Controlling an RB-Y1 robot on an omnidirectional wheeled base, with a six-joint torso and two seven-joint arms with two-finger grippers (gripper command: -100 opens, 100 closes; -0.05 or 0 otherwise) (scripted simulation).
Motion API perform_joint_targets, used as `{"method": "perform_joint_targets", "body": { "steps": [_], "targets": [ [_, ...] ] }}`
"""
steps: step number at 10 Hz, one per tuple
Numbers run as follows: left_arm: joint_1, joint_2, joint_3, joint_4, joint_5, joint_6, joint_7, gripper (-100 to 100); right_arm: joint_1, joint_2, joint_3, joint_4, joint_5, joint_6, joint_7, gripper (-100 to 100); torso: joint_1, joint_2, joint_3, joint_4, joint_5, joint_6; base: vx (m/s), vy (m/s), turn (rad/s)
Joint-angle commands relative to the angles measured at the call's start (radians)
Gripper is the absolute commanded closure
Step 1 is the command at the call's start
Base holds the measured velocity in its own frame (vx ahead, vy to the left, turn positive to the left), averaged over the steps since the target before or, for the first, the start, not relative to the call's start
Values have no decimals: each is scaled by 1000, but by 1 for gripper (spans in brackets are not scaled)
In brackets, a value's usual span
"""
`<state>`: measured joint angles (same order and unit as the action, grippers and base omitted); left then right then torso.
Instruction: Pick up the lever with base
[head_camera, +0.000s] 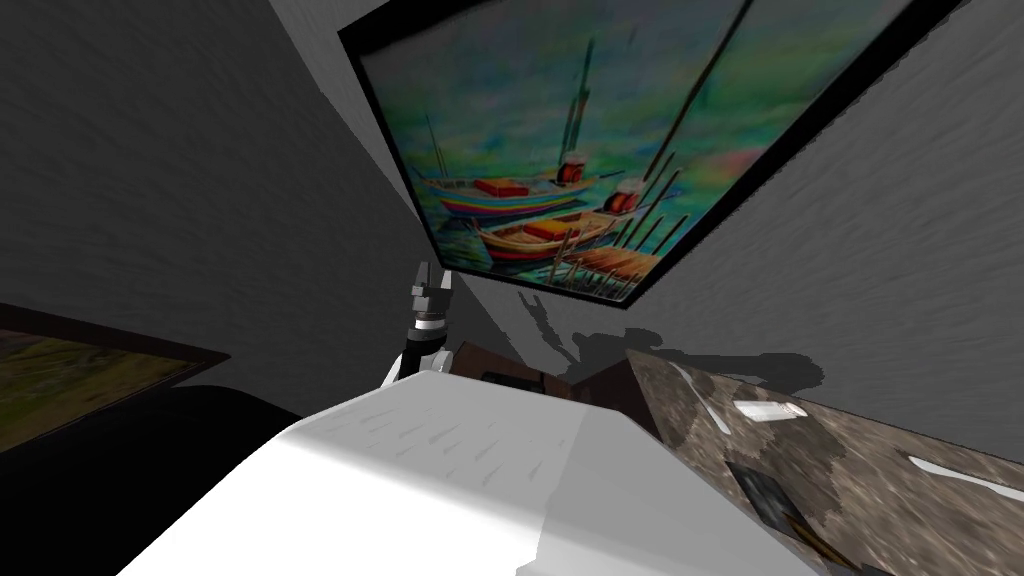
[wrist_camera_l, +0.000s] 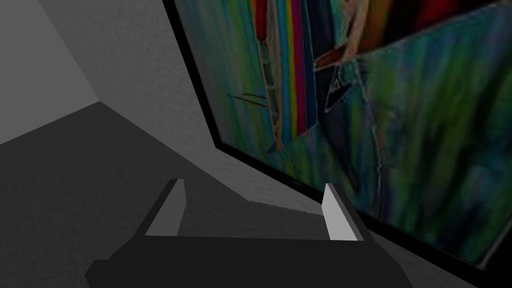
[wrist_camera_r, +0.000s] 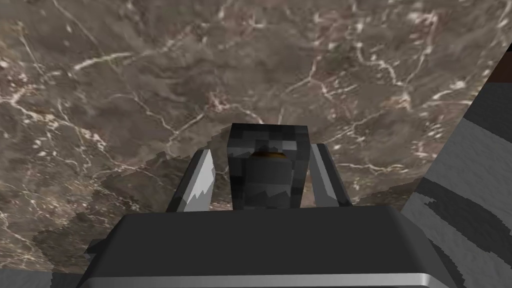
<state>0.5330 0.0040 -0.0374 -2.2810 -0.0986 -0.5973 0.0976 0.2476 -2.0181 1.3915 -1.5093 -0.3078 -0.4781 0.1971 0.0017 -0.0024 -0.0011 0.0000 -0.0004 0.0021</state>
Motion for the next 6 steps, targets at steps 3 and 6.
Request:
{"method": "perform_joint_targets", "body": {
  "steps": [3,6],
  "targets": [
    [0,0,0,0,0,0,0,0,0,0,0,-1,0,-1,-1,100,-1,0,0,0,0,0,0,0,0],
    [0,0,0,0,0,0,0,0,-4,-29,13,-23,-9,-6,4,100,-1,0,0,0,0,0,2,-1,6]
  ]
}}
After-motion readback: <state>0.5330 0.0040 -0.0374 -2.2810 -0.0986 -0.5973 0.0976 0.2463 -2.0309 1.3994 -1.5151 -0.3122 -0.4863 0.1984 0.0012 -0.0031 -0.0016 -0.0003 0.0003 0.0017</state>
